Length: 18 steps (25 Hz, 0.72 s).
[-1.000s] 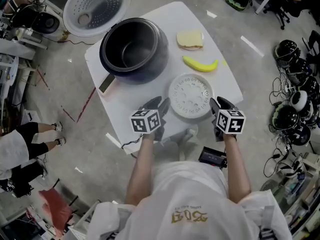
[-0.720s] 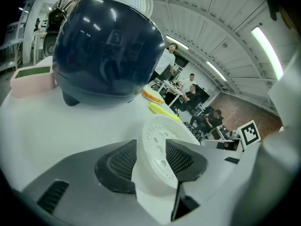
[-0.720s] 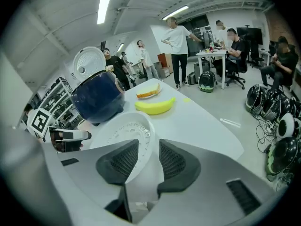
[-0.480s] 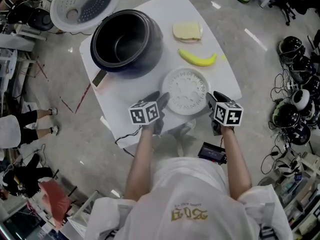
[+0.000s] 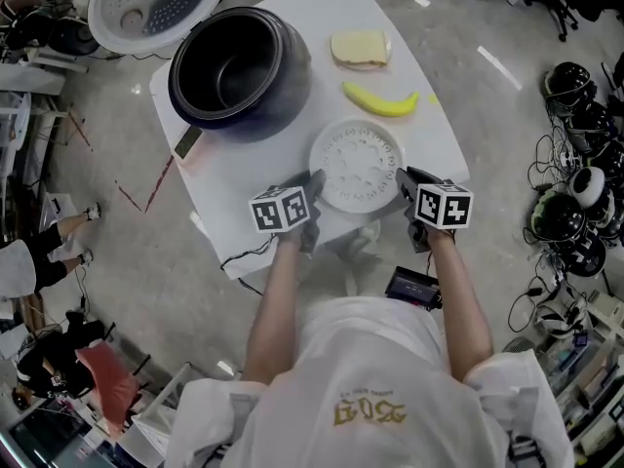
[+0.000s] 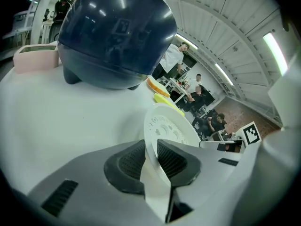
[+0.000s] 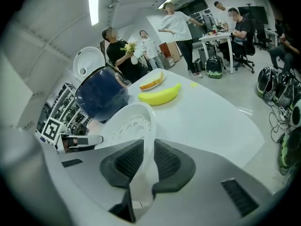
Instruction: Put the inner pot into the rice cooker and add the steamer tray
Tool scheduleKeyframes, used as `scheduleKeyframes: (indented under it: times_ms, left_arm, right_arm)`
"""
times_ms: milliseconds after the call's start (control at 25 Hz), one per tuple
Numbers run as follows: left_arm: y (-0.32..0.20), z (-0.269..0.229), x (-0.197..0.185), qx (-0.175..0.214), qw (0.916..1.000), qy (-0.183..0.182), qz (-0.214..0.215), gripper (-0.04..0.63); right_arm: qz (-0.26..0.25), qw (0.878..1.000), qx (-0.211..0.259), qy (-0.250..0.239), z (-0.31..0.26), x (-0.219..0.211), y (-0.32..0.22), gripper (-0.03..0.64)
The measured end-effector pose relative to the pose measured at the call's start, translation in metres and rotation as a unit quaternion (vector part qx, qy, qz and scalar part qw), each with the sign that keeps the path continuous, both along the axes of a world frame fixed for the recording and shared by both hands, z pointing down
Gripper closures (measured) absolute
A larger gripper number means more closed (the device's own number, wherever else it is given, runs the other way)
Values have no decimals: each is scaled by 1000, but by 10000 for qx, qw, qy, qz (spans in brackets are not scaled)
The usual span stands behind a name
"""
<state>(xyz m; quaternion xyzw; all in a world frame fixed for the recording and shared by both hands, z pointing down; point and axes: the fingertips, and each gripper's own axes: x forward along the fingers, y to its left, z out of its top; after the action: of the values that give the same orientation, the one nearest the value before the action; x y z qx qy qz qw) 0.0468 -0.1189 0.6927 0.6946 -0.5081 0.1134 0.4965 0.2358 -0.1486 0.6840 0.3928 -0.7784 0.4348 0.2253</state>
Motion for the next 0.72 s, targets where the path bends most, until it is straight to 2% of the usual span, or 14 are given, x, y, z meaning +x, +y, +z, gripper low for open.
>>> scheduleKeyframes:
  times_ms: [320, 720]
  left_arm:
    - [7, -9, -5, 4, 10000, 70, -23, 506]
    - [8, -68, -11, 476, 9987, -14, -159, 515]
  right_arm:
    - [-64, 9999, -6, -115, -12, -4, 5, 545]
    - [-7, 9977, 293, -608, -61, -9, 7, 552]
